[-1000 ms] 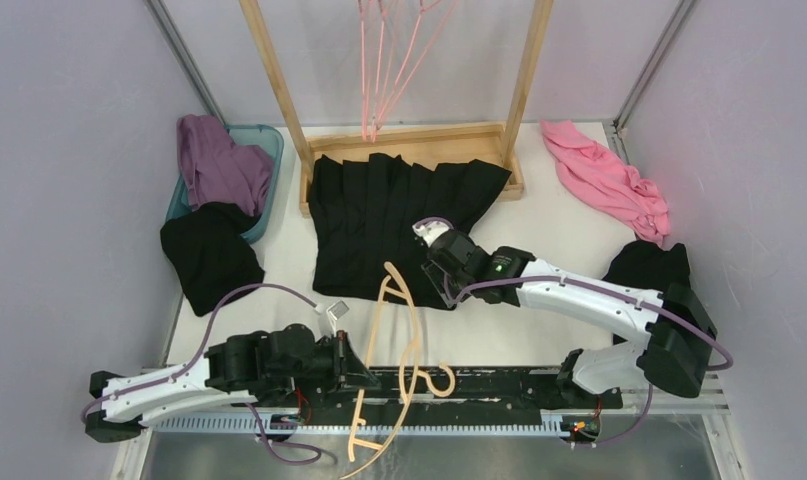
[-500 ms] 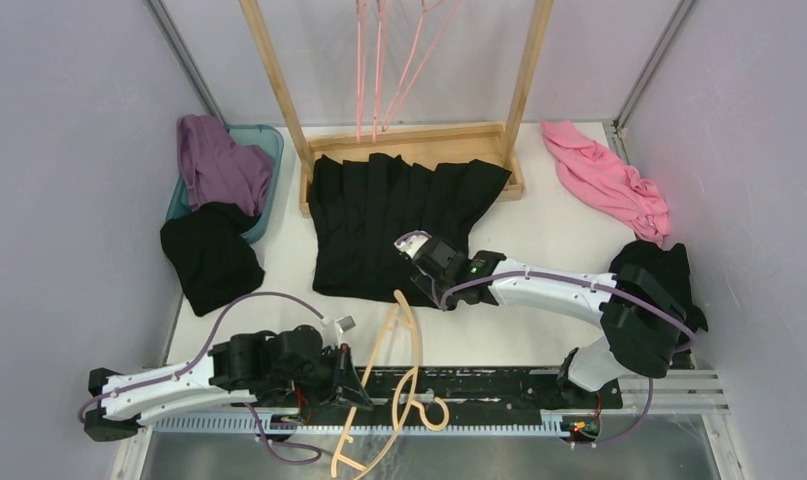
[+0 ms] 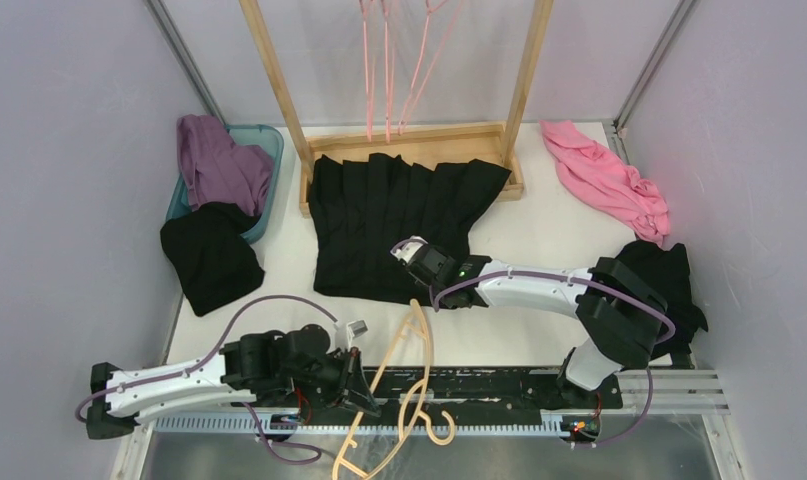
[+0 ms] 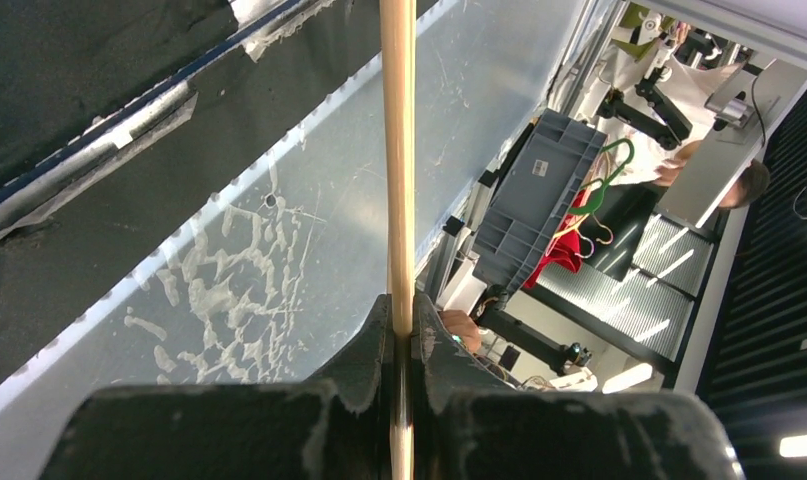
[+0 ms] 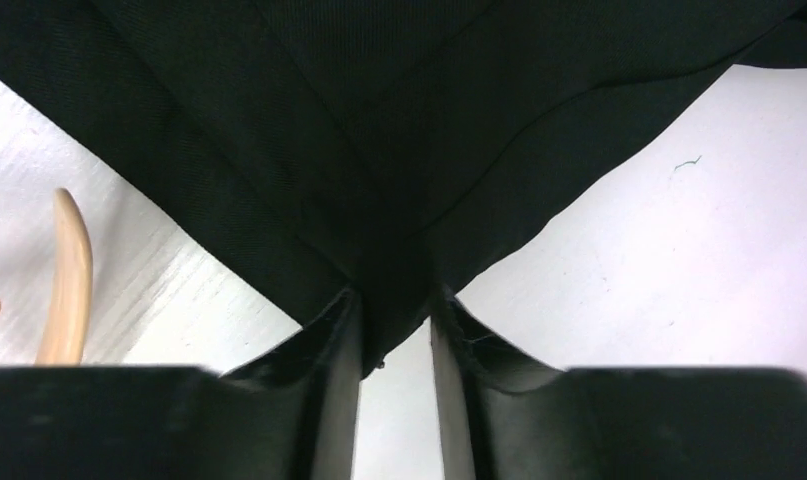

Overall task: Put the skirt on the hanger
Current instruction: Hang the skirt at the center of the board.

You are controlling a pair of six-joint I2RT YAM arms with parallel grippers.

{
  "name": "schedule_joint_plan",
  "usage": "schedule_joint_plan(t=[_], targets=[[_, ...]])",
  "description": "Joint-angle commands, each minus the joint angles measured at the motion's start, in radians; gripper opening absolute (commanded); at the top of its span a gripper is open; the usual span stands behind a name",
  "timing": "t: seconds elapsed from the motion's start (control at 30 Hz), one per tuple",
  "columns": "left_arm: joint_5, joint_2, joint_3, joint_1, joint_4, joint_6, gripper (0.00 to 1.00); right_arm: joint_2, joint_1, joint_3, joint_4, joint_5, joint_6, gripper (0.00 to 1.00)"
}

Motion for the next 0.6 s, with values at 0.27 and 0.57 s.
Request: schedule_joint_plan(t=[0.27, 0.57], targets=[[0.015, 0.116, -0.08, -0.003, 0.436, -0.06, 0.03, -0.076, 0.004, 0.021, 0.063, 0.001, 0.047, 0.01], [-0.015, 0.217, -0.129, -0.004, 0.636, -0.061, 0.03, -0.138, 0.005, 0.014, 0.063, -0.038, 0.067, 0.01]])
